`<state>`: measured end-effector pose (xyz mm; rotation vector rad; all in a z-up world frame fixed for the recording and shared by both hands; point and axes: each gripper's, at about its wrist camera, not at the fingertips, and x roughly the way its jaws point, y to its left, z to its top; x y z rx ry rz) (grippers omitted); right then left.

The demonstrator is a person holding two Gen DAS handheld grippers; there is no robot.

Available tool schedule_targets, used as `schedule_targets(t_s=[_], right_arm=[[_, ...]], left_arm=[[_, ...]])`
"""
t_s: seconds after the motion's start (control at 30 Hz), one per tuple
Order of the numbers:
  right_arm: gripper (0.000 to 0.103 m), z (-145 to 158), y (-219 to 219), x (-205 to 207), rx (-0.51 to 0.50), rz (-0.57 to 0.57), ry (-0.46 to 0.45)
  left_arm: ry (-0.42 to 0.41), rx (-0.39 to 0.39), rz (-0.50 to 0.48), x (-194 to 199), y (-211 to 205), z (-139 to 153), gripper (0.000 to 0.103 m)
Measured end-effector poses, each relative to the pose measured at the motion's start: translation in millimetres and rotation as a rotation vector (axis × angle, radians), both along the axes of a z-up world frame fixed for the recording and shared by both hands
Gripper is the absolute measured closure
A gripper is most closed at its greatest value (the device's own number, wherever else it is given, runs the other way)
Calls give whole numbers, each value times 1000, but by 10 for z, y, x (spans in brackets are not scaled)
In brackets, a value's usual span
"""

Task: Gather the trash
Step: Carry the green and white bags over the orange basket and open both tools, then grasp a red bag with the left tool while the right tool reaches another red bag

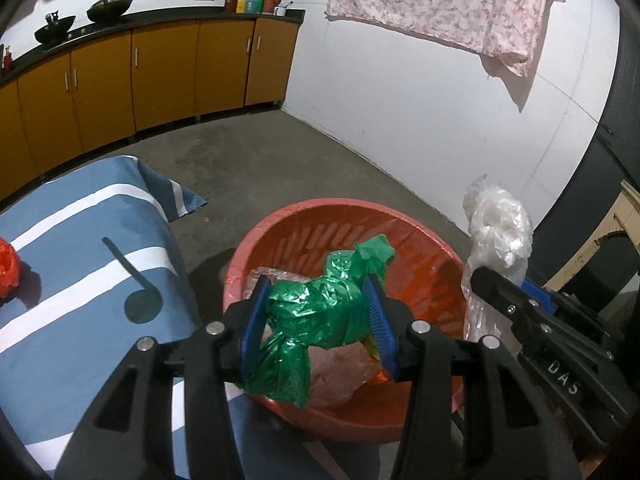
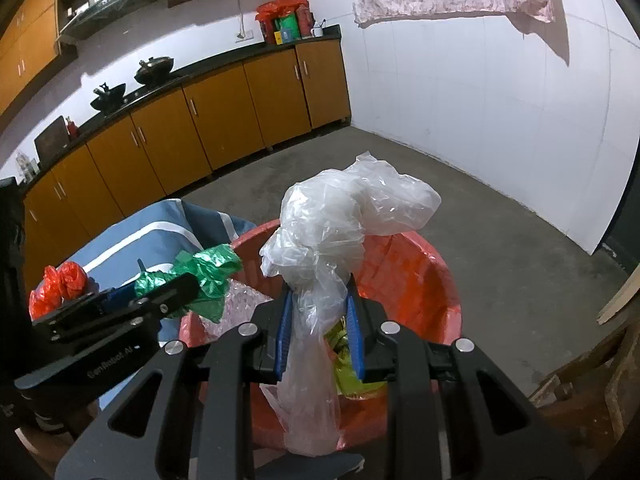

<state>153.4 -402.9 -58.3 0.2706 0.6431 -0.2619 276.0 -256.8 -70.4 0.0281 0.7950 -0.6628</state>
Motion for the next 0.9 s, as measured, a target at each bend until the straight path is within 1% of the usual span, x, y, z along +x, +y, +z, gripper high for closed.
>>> schedule_targets(t_s=[0.03,0.13,0.2,0.23,0.33,0.4,0.47,0.5,0.57,0.7,0.8,0.9], right_arm=[[78,-16,-20,-19,6,4,-4],[69,-47,-45,-53,27,9,-18],[60,-57,-55,-62,41,6,-24],[58,-66,-72,-75,44,3,-27],[56,-73,-87,-128,42,-7,-29],[52,-62,-85,-155,39,-16,-30],[49,-43,-70,-190,26,-26,-32],[47,-28,-56,-191,18,-28,-33],[45,2,-21,-201,2,-25,-37],[43,81,156,-156,-28,14,-50],[43,139,401,-89,-51,79,-61],[43,143,659,-5,-63,148,-63]], left_arm=[[2,-3,-3,8,3,-5,54],[9,-12,-13,36,-9,-8,48],[13,-15,-12,59,2,-19,43],[16,-17,-12,62,12,-25,41],[25,-25,3,86,77,-29,39],[27,-30,20,94,142,-17,36],[20,-34,49,99,262,4,30],[10,-32,66,95,338,17,29],[-16,-18,95,82,487,40,26],[-82,43,164,31,811,91,24],[-132,91,224,-25,1081,121,22],[-175,134,308,-41,1480,140,19]])
